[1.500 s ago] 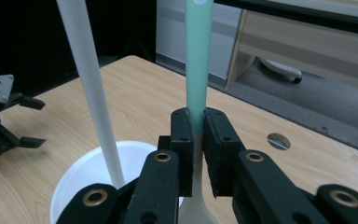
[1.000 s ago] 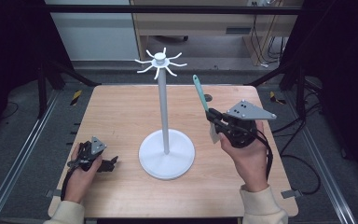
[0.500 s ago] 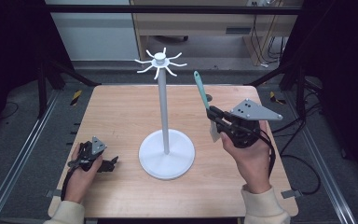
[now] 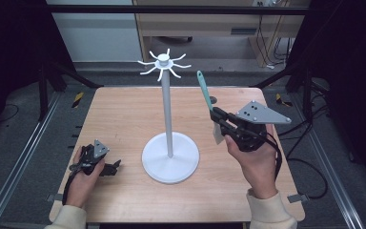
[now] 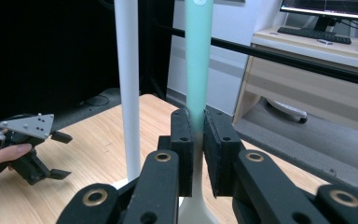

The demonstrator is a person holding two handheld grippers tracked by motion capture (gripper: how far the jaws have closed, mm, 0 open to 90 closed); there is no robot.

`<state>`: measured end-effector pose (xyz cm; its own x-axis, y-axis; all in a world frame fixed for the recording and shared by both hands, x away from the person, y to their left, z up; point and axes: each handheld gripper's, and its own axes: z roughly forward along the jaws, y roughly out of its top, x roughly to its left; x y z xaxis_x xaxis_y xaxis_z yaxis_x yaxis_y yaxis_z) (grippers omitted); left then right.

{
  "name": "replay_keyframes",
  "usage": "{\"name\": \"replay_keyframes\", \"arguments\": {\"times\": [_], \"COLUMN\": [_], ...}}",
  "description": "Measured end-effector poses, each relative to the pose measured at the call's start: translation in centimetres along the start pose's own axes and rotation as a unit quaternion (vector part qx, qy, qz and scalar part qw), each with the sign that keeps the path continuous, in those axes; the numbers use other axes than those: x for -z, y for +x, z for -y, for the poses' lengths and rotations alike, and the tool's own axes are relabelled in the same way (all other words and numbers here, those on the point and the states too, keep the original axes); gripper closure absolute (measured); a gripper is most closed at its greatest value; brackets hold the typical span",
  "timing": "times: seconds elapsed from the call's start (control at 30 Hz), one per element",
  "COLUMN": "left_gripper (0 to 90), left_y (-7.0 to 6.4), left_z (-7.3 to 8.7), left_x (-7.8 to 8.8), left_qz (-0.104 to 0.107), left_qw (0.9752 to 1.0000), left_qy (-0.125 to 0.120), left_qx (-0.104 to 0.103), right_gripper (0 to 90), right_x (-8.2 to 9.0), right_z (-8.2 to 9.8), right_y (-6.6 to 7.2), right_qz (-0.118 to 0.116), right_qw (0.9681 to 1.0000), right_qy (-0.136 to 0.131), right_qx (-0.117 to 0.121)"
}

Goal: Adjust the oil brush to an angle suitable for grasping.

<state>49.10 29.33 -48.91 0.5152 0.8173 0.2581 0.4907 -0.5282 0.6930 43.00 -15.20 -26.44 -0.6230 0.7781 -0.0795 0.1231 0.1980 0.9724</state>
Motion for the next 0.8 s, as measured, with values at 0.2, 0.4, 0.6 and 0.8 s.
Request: {"name": "replay_keyframes", "arguments": {"times": [0.2,0.4,0.6,0.8], "left_gripper": [2.8,2.8,2.8,2.8], "left_y": [0.0,0.0,0.0,0.0], "left_z": [0.0,0.0,0.0,0.0], "left_x": [0.0,0.0,0.0,0.0], "left_qz": [-0.001,0.000,-0.001,0.000], "left_qw": [1.0000,1.0000,1.0000,1.0000], "left_qy": [0.000,-0.001,0.000,-0.001], "left_qx": [0.000,0.000,0.000,0.000], "right_gripper": [82.7,82.7,82.7,82.7], "right_x": [0.1,0.2,0.5,0.6], "right_z": [-0.2,-0.4,-0.7,-1.2], "right_y": [0.3,0.4,0.6,1.1], "right_qz": [-0.004,-0.008,-0.011,-0.015], "right_qw": [1.0000,0.9999,0.9998,0.9996], "right_qy": [-0.006,-0.009,-0.016,-0.022], "right_qx": [0.003,0.004,0.003,0.010]}}
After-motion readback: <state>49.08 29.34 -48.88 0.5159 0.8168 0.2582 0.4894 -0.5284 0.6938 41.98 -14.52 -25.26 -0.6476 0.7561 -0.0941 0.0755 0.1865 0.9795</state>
